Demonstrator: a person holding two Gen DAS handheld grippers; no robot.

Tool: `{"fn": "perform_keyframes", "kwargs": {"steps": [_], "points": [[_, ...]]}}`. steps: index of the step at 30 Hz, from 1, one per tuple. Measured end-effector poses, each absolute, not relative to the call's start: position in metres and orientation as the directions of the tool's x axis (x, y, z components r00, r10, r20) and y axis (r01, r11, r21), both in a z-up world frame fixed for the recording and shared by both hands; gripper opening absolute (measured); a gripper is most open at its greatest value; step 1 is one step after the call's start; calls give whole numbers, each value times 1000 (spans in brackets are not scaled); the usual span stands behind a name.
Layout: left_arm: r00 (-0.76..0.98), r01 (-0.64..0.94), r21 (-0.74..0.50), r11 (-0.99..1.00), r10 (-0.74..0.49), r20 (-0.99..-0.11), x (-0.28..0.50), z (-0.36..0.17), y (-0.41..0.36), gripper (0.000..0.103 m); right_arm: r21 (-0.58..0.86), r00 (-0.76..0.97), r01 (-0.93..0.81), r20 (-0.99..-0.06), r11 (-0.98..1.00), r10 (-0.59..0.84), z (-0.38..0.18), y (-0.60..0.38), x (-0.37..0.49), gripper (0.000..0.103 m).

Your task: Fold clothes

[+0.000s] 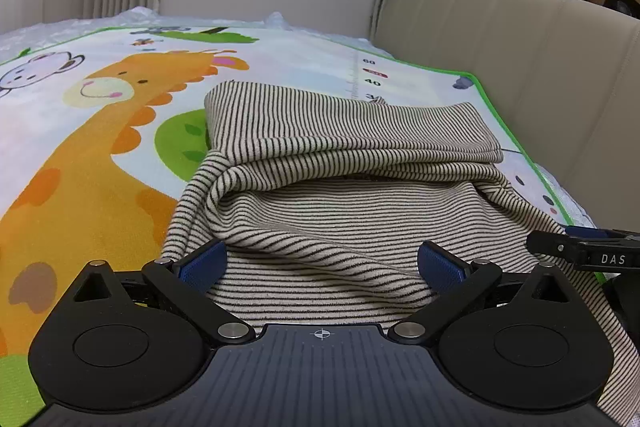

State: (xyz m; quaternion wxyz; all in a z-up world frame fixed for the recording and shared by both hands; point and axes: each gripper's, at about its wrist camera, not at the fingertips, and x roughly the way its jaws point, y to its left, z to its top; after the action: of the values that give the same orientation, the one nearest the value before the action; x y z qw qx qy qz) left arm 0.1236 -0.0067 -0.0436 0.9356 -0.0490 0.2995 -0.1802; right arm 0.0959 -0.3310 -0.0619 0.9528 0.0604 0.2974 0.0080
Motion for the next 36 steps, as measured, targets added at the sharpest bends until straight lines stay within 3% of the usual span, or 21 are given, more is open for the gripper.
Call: {"fn": "perform_keyframes", "kwargs": {"steps": [5,7,9,10,17,20,22,26,32,36], "points": [[755,307,-208,929,-370,-541,123,-44,-6,103,121,826,25,-561,992,48,-58,-330,95,97],[752,306,-219,927,-376,-541,124,-43,-4,103,136,829,16,-556,991,63,-51,-330,95,76],[746,304,-238,922,-386,-543,125,-44,-1,103,151,831,8,-551,988,78,-44,-329,95,37],[743,303,-246,921,-390,-544,126,-44,-1,103,176,836,-6,-540,984,102,-36,-328,96,31],[740,301,-249,920,-390,-547,126,-44,-1,103,206,879,-133,-427,969,211,12,-276,148,31],[738,299,-269,916,-401,-544,128,-45,1,103,251,830,-104,-511,962,223,-6,-268,189,31],[734,295,-287,911,-409,-542,131,-46,3,103,142,782,-46,-611,989,124,-42,-267,210,31],[733,293,-292,910,-410,-543,133,-47,4,103,223,815,-69,-550,972,184,-45,-282,192,31],[739,298,-276,914,-403,-539,129,-45,3,103,145,825,-104,-539,984,167,-48,-276,163,36],[743,297,-271,916,-400,-537,127,-45,3,103,125,824,-120,-540,985,169,-49,-268,163,47]]}}
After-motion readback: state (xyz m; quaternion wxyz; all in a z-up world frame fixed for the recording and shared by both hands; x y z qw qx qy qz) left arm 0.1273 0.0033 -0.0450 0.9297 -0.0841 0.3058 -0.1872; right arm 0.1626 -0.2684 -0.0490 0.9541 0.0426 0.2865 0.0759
